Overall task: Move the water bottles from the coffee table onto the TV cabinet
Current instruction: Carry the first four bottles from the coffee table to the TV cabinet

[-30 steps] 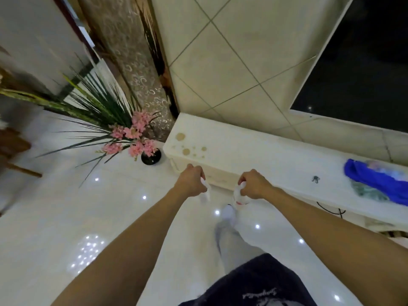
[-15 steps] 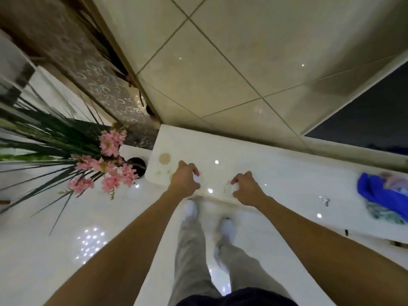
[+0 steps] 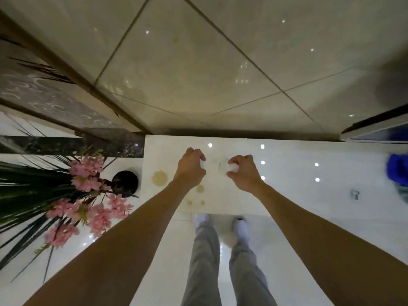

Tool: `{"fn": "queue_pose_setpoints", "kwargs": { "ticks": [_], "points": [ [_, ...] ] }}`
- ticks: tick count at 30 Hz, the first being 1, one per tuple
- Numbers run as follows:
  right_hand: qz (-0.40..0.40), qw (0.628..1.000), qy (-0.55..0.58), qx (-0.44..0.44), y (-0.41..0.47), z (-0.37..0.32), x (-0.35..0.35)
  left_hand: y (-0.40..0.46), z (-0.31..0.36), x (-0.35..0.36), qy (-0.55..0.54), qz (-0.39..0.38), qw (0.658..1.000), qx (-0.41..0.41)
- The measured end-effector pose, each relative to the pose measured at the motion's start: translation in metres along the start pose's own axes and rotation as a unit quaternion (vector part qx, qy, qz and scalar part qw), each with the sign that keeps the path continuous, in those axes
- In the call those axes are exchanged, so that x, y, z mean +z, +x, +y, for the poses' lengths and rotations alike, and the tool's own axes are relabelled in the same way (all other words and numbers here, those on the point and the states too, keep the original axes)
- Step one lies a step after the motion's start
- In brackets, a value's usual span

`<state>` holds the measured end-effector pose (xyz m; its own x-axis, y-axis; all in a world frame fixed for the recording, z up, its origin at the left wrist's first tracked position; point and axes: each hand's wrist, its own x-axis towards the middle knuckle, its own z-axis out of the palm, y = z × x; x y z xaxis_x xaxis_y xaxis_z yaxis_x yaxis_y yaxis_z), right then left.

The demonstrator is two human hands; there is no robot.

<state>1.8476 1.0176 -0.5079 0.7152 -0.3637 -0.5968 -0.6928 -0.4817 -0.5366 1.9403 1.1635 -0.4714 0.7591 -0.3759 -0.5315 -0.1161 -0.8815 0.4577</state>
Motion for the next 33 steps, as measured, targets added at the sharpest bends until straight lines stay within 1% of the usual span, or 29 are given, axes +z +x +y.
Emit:
{"fn": "queue_pose_setpoints", "kwargs": {
  "ticks": [5, 9, 16, 23, 27, 33],
  "points": [
    [0.029, 0.999, -0.015, -0.033, 0.034, -0.009, 0.011, 0.034, -0.002, 0.008, 0.016, -0.005, 0.999, 0.03],
    [0.031, 0.998, -0.028, -0.044, 0.05, -0.019, 0.009, 0.051, 0.005, 0.008, 0.019, 0.006, 0.999, 0.048],
    [0.03, 0.998, -0.036, -0.035, 0.04, -0.018, 0.009, 0.052, 0.006, 0.007, 0.044, -0.023, 0.996, 0.074],
    [0.033, 0.998, -0.033, -0.034, 0.035, -0.013, 0.008, 0.048, 0.006, 0.019, 0.049, 0.0, 0.995, 0.09],
    [0.037, 0.998, -0.039, -0.035, 0.027, -0.014, 0.005, 0.042, 0.004, 0.025, 0.056, 0.01, 0.995, 0.08],
    [0.01, 0.997, -0.045, -0.054, 0.007, -0.025, -0.014, 0.015, 0.003, 0.017, 0.056, -0.003, 0.997, 0.055]
  ]
}}
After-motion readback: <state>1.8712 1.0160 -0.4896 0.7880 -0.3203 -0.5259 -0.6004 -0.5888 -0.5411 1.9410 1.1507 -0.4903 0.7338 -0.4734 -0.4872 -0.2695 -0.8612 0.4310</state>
